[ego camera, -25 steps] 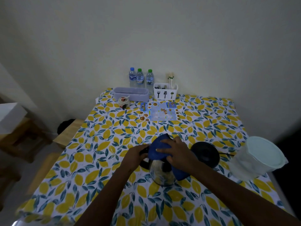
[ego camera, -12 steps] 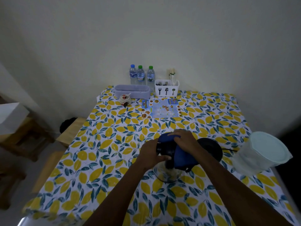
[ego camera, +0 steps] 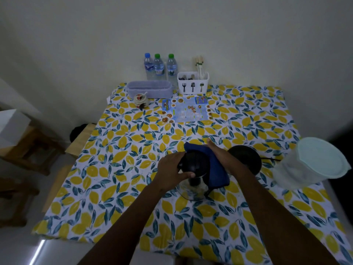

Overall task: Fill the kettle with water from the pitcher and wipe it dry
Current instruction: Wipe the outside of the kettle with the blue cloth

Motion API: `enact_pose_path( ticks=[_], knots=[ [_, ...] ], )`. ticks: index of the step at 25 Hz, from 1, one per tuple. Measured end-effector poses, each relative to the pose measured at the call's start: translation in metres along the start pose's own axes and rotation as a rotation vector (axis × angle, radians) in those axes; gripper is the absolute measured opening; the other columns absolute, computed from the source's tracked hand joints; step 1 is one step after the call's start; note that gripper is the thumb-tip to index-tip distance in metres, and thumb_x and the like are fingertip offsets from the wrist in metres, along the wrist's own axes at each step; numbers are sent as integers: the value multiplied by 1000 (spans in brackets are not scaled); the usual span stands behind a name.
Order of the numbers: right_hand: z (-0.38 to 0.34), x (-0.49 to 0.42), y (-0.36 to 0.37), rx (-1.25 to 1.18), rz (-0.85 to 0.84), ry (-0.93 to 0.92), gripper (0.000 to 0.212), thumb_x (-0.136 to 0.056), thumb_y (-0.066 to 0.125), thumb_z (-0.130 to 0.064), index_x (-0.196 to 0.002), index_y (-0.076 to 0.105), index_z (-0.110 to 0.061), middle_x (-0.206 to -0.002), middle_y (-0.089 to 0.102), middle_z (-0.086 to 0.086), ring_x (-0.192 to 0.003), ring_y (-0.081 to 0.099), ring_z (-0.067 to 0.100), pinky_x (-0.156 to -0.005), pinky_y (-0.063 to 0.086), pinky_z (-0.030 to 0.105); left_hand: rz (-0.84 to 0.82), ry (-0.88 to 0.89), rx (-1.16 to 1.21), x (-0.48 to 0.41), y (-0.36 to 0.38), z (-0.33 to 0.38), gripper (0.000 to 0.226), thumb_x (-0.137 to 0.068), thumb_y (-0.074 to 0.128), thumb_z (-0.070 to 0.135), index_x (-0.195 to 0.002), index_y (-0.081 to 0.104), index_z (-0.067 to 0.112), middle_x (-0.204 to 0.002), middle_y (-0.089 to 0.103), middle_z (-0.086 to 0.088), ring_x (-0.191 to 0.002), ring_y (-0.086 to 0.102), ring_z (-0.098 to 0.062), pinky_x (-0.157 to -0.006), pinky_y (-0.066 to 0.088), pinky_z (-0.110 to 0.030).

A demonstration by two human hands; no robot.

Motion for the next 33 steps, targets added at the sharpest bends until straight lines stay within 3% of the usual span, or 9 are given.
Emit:
enact_pose_path(
  ticks=[4,8,12,14,17,19,25,30,33],
  knots=[
    [11,-16,0,-167,-44,50,60,-85,47,-63,-121,58,-16,-109,65,8,-96,64,26,-84,50,38,16,33,63,1,-4,6,76,-73,52,76,-128,52,23,-110,66,-2,-99,61,-18,-83,52,-40],
    [29,-12,6,-296,43,102,46,-101,32,-14,-144,21,-1,-145,35,11,-138,31,29,-101,31,34,5,4,78,1,-4,6,81,-70,54,77,-129,51,22,-113,65,-3,-102,60,-19,-85,52,-42],
    [54,19,24,-478,281,27,29,-101,35,-23,-110,58,-7,-105,61,10,-110,55,36,-74,48,26,-16,-26,82,2,-4,5,79,-69,61,71,-129,52,20,-114,65,-3,-103,60,-19,-85,52,-44],
    [71,34,41,-466,366,5,39,-101,33,-33,-114,57,-5,-111,64,14,-89,60,18,-66,48,23,-31,-50,103,1,-5,4,76,-69,64,68,-129,52,22,-113,66,-1,-103,61,-17,-86,52,-44],
    [100,43,61,-449,412,-91,51,-93,39,-46,-133,47,-16,-131,57,14,-105,61,22,-87,51,41,-75,-90,104,1,-6,-2,83,-66,62,71,-133,49,23,-121,64,-2,-109,59,-20,-90,50,-45],
    [100,53,79,-405,465,-173,53,-91,45,-32,-142,33,-22,-135,50,15,-114,55,32,-92,47,53,-123,-107,111,0,-6,-8,87,-67,60,72,-136,45,22,-129,60,-4,-116,56,-21,-95,48,-46],
    [72,60,142,111,783,-166,102,-78,70,-43,-149,7,-4,-158,12,17,-142,18,35,-114,23,49,-208,-61,134,1,-13,-7,79,-79,65,48,-142,36,12,-143,47,-13,-128,46,-30,-106,40,-44],
    [94,54,156,95,853,-185,112,-73,60,-66,-148,6,-2,-157,12,20,-142,18,38,-114,20,51,-204,-74,115,-1,-10,-15,91,-70,57,68,-141,40,13,-141,50,-11,-126,48,-28,-104,41,-47],
    [121,48,161,-55,704,-88,114,-75,63,-61,-148,-1,-4,-158,7,18,-144,13,35,-116,18,53,-193,-65,106,-2,-7,-18,95,-67,50,74,-140,41,13,-139,52,-10,-124,50,-27,-102,43,-47]
  ],
)
Point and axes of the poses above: each hand's wrist, its own x-axis away from the middle knuckle, its own y-axis out of the palm, z = x × y, the point moved 2 cm from there along -x, towards the middle knuckle
